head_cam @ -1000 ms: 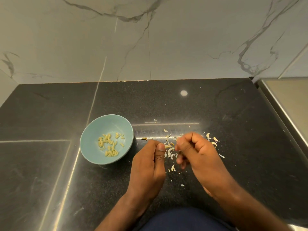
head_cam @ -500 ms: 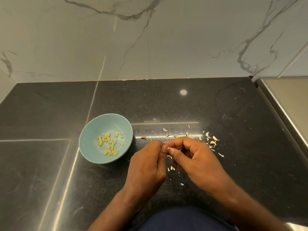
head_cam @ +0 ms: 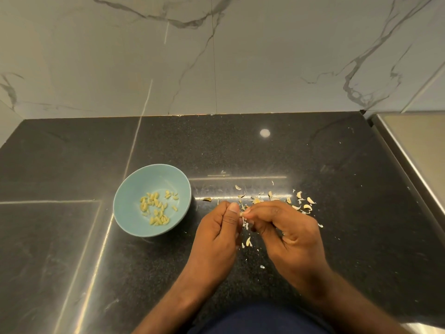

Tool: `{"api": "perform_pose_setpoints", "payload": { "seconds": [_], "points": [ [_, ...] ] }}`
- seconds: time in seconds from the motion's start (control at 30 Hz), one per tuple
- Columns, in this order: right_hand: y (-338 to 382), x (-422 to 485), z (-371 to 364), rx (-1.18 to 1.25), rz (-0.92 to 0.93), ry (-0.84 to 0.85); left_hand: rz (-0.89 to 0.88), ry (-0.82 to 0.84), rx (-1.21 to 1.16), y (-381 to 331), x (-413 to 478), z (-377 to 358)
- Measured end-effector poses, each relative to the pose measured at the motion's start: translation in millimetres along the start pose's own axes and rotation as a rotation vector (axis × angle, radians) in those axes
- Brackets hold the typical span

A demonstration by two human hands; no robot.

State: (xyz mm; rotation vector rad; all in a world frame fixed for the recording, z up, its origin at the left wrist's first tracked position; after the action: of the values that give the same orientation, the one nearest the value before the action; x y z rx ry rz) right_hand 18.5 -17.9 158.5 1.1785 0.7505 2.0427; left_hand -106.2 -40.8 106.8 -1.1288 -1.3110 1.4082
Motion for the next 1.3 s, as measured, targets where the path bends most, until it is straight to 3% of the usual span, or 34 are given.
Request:
{"api": "perform_pose_setpoints", "payload": {
  "seconds": [0.17, 0.27, 0.33, 0.5, 0.63, 0.77, 0.83, 1.0, 1.13, 1.23, 1.3],
  "points": [
    [-29, -7, 4, 0.328, -0.45, -0.118, -0.001, -0.097, 0.036, 1, 1, 12],
    [-38, -9, 5, 0.33, -0.567, -0.098, -0.1, -0.122, 0.165, -3, 2, 18],
    [-41, -8, 2, 0.291, -0.581, -0.052, -0.148, -0.117, 0.202, -6, 1, 17],
    [-39, -13, -27, 0.268, -0.594, 0.259, -0.204, -0.089, 0.289, -10, 0, 11],
    [-30, -7, -20, 0.062, -0.413, 0.244, -0.186, -0.048, 0.281, -8, 1, 7],
    [-23, -5, -24, -0.143, -0.258, 0.363, -0.189, -0.028, 0.31, -6, 0, 6],
    [-27, -8, -28, -0.065, -0.326, 0.393, -0.216, 0.006, 0.336, -10, 0, 4],
    [-31, -14, -39, 0.523, -0.657, 0.443, -0.35, 0.158, 0.446, -21, -4, -2],
    [-27, -23, -44, 0.758, -0.876, 0.439, -0.476, 0.154, 0.611, -31, -4, -1],
    [-26, -17, -43, 0.661, -0.788, 0.451, -0.33, 0.154, 0.362, -30, 0, 0],
    [-26, -6, -33, 0.294, -0.52, 0.441, -0.139, 0.161, 0.218, -20, 3, 0]
  ]
}}
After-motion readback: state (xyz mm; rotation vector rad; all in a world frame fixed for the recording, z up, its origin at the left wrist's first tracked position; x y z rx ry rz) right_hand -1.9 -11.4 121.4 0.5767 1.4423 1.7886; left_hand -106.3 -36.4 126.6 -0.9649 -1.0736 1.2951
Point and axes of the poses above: each hand's wrist, its own x-axis towards the middle knuckle, its own z-axis out of the back of the hand, y = z × x, the point moved 9 cm from there along x, towards the middle knuckle, and after that the axes turned 3 degrees about -x, right-handed, at the moved point
